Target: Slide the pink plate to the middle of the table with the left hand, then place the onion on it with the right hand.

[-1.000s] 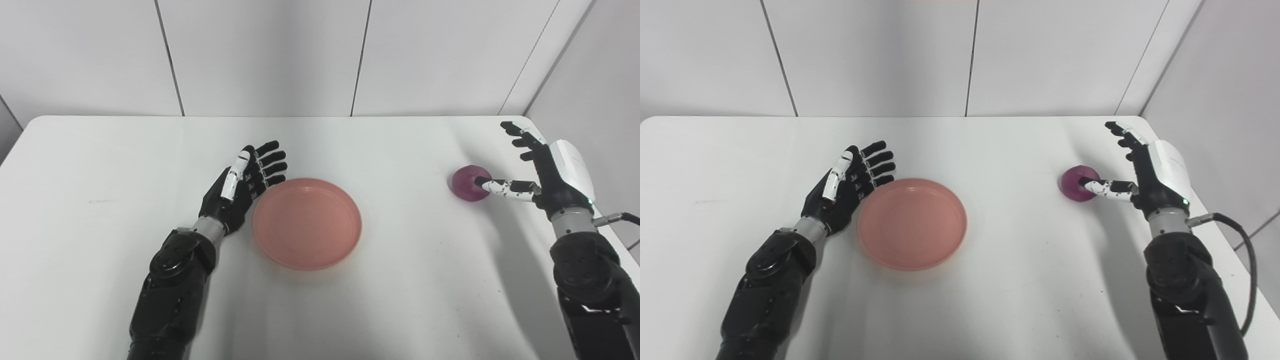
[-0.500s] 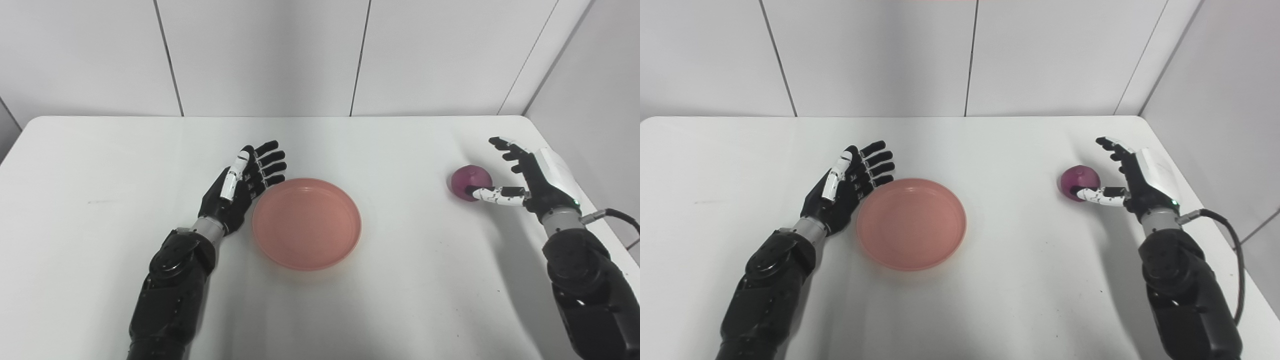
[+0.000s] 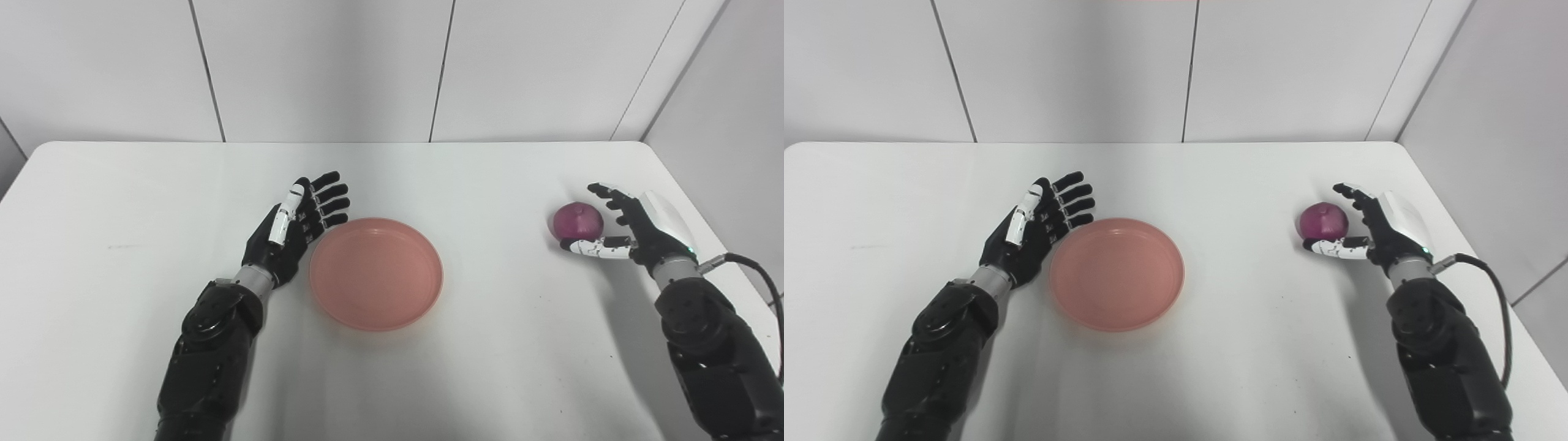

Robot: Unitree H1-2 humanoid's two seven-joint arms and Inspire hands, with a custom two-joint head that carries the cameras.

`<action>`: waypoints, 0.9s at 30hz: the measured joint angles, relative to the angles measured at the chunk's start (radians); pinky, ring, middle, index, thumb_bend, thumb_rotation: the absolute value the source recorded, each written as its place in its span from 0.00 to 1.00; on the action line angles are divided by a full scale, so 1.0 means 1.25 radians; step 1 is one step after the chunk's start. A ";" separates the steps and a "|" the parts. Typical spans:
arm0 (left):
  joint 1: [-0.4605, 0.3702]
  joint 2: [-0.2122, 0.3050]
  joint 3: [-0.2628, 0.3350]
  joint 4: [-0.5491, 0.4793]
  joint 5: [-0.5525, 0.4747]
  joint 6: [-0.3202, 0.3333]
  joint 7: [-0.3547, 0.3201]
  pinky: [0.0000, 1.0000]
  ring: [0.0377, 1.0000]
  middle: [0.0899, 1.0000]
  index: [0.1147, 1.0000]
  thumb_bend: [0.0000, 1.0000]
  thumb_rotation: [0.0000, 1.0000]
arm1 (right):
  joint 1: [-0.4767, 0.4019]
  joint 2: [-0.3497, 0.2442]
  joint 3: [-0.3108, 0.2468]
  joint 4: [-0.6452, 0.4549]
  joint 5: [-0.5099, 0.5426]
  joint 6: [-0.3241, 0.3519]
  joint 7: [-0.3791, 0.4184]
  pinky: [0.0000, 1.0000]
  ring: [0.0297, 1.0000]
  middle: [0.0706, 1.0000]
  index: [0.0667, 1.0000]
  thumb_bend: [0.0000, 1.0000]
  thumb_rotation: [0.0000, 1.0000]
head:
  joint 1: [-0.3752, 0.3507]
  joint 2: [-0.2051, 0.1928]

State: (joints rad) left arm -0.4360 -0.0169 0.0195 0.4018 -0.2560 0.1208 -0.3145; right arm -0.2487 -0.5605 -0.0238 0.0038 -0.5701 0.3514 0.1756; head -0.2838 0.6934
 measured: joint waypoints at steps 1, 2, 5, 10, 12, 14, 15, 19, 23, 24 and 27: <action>0.000 0.000 0.000 0.000 0.000 -0.001 0.000 0.79 0.82 0.81 0.77 0.36 1.00 | -0.004 0.000 0.001 0.006 0.000 0.000 0.000 0.74 0.82 0.85 0.85 1.00 0.33 | 0.000 0.000; 0.000 0.000 -0.001 0.000 0.000 -0.001 0.000 0.79 0.81 0.81 0.77 0.37 1.00 | -0.010 0.000 0.002 0.013 0.000 0.000 0.000 0.75 0.82 0.85 0.85 1.00 0.34 | -0.005 0.002; 0.000 0.000 0.000 0.000 0.000 -0.001 0.000 0.79 0.81 0.80 0.77 0.37 1.00 | -0.018 0.000 0.006 0.026 0.000 -0.001 -0.003 0.74 0.82 0.85 0.84 1.00 0.34 | -0.009 0.002; 0.000 0.001 0.000 0.000 -0.002 -0.001 0.000 0.79 0.81 0.81 0.77 0.36 1.00 | -0.023 0.000 0.021 0.044 0.002 -0.001 0.001 0.75 0.84 0.86 0.85 1.00 0.34 | -0.010 0.002; 0.000 0.001 0.000 -0.001 -0.002 -0.001 0.000 0.79 0.81 0.81 0.77 0.36 1.00 | -0.026 0.000 0.026 0.045 0.004 -0.001 0.005 0.76 0.84 0.86 0.85 1.00 0.34 | -0.010 0.002; 0.000 0.001 0.000 -0.001 -0.002 -0.001 0.000 0.80 0.81 0.81 0.78 0.36 1.00 | -0.033 0.000 0.026 0.049 0.008 -0.001 0.006 0.76 0.84 0.86 0.86 1.00 0.34 | -0.013 -0.001; 0.000 0.002 0.000 -0.001 -0.002 -0.001 0.000 0.80 0.81 0.81 0.78 0.36 1.00 | -0.037 0.000 0.026 0.051 0.009 -0.001 0.006 0.76 0.84 0.87 0.86 1.00 0.36 | -0.010 -0.002; 0.000 0.001 -0.002 -0.001 -0.002 -0.001 0.000 0.80 0.82 0.81 0.78 0.36 1.00 | -0.049 -0.001 0.031 0.070 0.008 0.000 0.006 0.76 0.85 0.87 0.87 0.99 0.36 | -0.010 -0.004; 0.000 0.002 -0.001 -0.001 -0.003 -0.001 0.000 0.80 0.82 0.81 0.77 0.36 1.00 | -0.050 -0.001 0.031 0.077 0.011 0.000 0.006 0.77 0.85 0.87 0.87 0.98 0.36 | -0.009 -0.004; 0.000 0.002 -0.001 -0.001 -0.003 -0.001 -0.001 0.80 0.82 0.81 0.77 0.36 1.00 | -0.051 -0.001 0.031 0.079 0.011 0.001 0.006 0.76 0.85 0.87 0.87 0.98 0.36 | -0.009 -0.004; 0.000 0.002 -0.001 0.000 -0.003 -0.001 -0.001 0.80 0.82 0.81 0.77 0.37 1.00 | -0.057 -0.002 0.034 0.095 0.010 0.002 0.006 0.76 0.84 0.87 0.87 0.98 0.37 | -0.010 -0.002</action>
State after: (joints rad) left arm -0.4358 -0.0141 0.0186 0.4015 -0.2601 0.1194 -0.3160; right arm -0.3205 -0.5625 0.0181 0.1229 -0.5571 0.3545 0.1831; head -0.2960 0.6903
